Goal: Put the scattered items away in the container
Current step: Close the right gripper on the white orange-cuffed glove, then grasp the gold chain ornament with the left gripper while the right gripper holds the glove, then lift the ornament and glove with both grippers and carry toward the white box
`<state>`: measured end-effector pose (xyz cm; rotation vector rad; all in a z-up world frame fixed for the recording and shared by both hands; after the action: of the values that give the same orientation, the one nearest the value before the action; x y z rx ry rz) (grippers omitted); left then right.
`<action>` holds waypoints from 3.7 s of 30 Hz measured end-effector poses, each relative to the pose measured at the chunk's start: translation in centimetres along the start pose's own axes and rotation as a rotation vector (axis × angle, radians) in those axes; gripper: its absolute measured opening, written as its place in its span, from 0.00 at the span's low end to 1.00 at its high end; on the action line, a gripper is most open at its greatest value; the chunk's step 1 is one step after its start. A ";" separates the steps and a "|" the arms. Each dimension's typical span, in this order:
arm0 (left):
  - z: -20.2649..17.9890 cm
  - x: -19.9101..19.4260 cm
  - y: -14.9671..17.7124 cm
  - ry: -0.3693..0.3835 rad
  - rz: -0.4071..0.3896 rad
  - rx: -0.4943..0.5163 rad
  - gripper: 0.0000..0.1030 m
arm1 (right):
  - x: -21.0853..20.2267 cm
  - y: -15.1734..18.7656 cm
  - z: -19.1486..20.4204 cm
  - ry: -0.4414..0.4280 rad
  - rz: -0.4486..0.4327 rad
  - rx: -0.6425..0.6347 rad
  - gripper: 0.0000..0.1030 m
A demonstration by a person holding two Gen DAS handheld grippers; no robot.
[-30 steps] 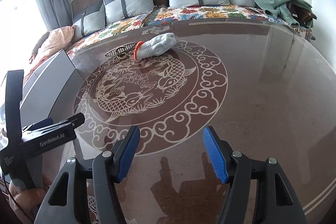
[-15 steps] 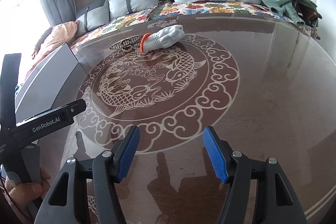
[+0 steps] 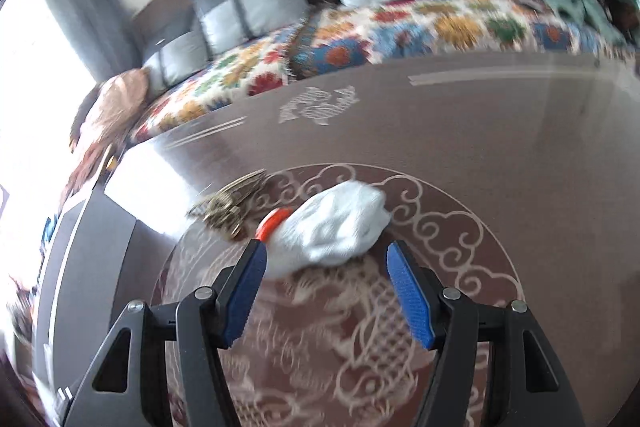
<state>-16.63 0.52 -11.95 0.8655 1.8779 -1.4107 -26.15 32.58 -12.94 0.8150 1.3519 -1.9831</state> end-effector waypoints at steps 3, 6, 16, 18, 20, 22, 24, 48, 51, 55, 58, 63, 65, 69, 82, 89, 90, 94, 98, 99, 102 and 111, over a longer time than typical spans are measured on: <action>1.0 0.3 0.2 -0.008 0.014 -0.024 1.00 | 2.1 -1.5 -1.2 -0.017 0.040 0.106 0.63; 1.6 0.8 0.6 -0.015 0.034 -0.039 1.00 | 3.5 -2.5 -0.6 -0.040 0.068 0.132 0.63; 2.1 1.6 1.6 -0.025 0.070 -0.039 1.00 | 6.1 -2.1 1.4 -0.039 0.160 0.001 0.43; 2.2 1.6 1.7 -0.024 0.075 -0.033 1.00 | 5.2 -1.9 2.0 -0.045 0.145 -0.050 0.40; 2.1 1.7 1.7 -0.022 0.081 -0.027 1.00 | 3.8 -1.3 2.7 -0.040 0.121 -0.126 0.39; 2.1 1.8 1.7 -0.020 0.087 -0.021 1.00 | 2.0 -0.5 3.5 -0.030 0.092 -0.212 0.39; 2.0 1.8 1.7 -0.017 0.092 -0.012 1.00 | 0.0 0.8 4.0 -0.021 0.061 -0.286 0.39; -14.0 12.4 -14.5 0.029 0.181 0.584 1.00 | -7.9 15.9 -4.3 -0.133 0.009 -0.105 0.39; -15.2 14.2 -14.9 0.048 0.211 0.621 1.00 | -7.9 16.2 -4.1 -0.123 -0.002 -0.136 0.40; -16.5 16.3 -14.7 0.000 0.191 0.702 1.00 | -8.0 16.5 -4.3 -0.132 -0.017 -0.131 0.41; -17.3 17.8 -14.6 -0.030 0.191 0.735 1.00 | -7.8 16.4 -4.3 -0.134 -0.020 -0.127 0.41; -17.5 20.1 -14.0 -0.051 0.279 0.753 1.00 | -7.7 16.3 -4.3 -0.145 -0.025 -0.118 0.41; -17.3 19.9 -13.7 -0.034 0.295 0.745 0.97 | -7.6 16.3 -4.3 -0.140 -0.028 -0.119 0.41; -17.1 18.8 -13.6 -0.011 0.289 0.725 0.66 | -7.6 16.3 -4.2 -0.139 -0.034 -0.114 0.41; -13.8 12.4 -11.1 0.106 0.243 0.529 0.46 | -7.7 16.5 -4.2 -0.146 -0.040 -0.102 0.41; -10.2 8.3 -7.1 0.153 0.228 0.445 0.46 | -7.8 16.6 -4.0 -0.132 -0.038 -0.105 0.40; -9.6 7.6 -6.1 0.158 0.230 0.435 0.46 | -7.9 16.7 -4.0 -0.130 -0.035 -0.102 0.40; -7.5 4.8 -1.8 0.174 0.240 0.405 0.46 | -8.7 17.3 -4.3 -0.134 -0.006 -0.055 0.41; -5.8 2.3 2.4 0.207 0.256 0.371 0.46 | -10.4 19.2 -4.8 -0.148 0.035 0.019 0.41; -5.6 1.7 3.2 0.211 0.255 0.363 0.46 | -10.9 19.7 -4.8 -0.149 0.045 0.028 0.41; -4.7 0.2 5.6 0.225 0.254 0.335 0.46 | -12.1 20.9 -4.8 -0.141 0.067 0.032 0.41; -4.3 -0.9 9.0 0.225 0.243 0.311 0.46 | -13.1 21.4 -4.5 -0.071 0.115 0.035 0.46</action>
<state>-9.30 6.48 -15.25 1.4055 1.6609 -1.5237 -0.91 32.05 -16.60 0.8122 1.2062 -1.9325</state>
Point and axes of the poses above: each gripper's, at about its wrist camera, not at the fingertips, and x roughly the way its jaws point, z to its left, y to its underside, the point moved 1 cm from there along x, roughly the way its jaws point, and after that the axes turned 8 degrees about -x, right-handed, at the moved point
